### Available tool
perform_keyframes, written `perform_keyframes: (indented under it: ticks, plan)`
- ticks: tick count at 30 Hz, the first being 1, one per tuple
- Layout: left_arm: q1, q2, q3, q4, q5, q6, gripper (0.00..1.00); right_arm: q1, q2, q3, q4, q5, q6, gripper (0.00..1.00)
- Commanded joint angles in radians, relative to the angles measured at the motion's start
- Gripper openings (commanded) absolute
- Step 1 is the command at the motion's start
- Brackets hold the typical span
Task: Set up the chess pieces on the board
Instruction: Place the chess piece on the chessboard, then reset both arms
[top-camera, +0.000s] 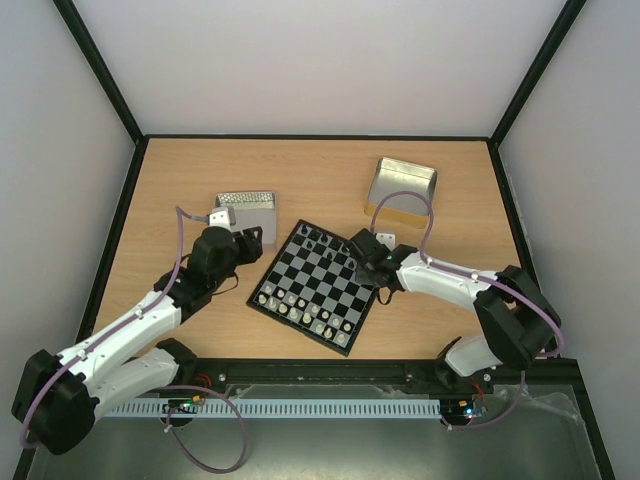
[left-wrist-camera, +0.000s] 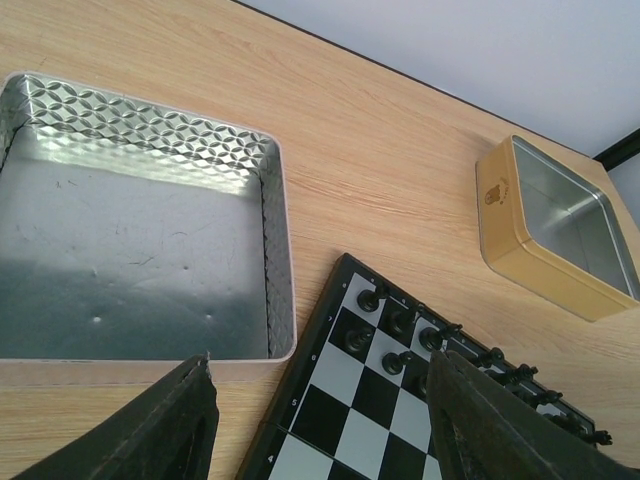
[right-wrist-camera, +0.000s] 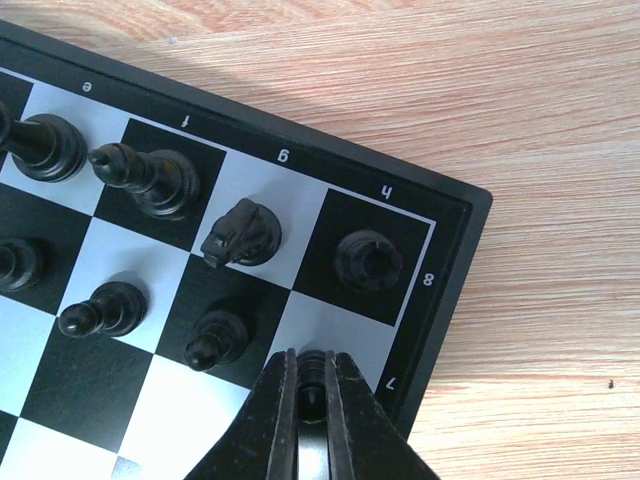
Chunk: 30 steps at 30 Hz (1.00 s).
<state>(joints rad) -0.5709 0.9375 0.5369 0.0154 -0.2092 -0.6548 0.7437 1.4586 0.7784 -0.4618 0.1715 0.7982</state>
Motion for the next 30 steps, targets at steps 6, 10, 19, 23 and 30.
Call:
perform_keyframes:
  ticks: [6, 10, 19, 23, 30]
  plan:
    - [0.007, 0.004, 0.000, -0.009, 0.004, 0.000, 0.59, -0.004, 0.029, -0.011, 0.003, 0.070, 0.027, 0.12]
    - [0.008, -0.013, 0.027, -0.048, -0.017, 0.018, 0.59, -0.004, -0.015, 0.003, -0.014, 0.066, 0.037, 0.26]
    - [0.008, -0.169, 0.187, -0.333, -0.100, 0.130, 0.72, -0.005, -0.332, 0.020, -0.111, 0.141, 0.076, 0.63]
    - [0.009, -0.284, 0.265, -0.458, -0.118, 0.176, 0.98, -0.004, -0.525, 0.024, -0.150, 0.210, 0.046, 0.79]
    - [0.008, -0.477, 0.361, -0.565, -0.205, 0.223, 0.99, -0.005, -0.761, 0.117, -0.241, 0.340, -0.029, 0.98]
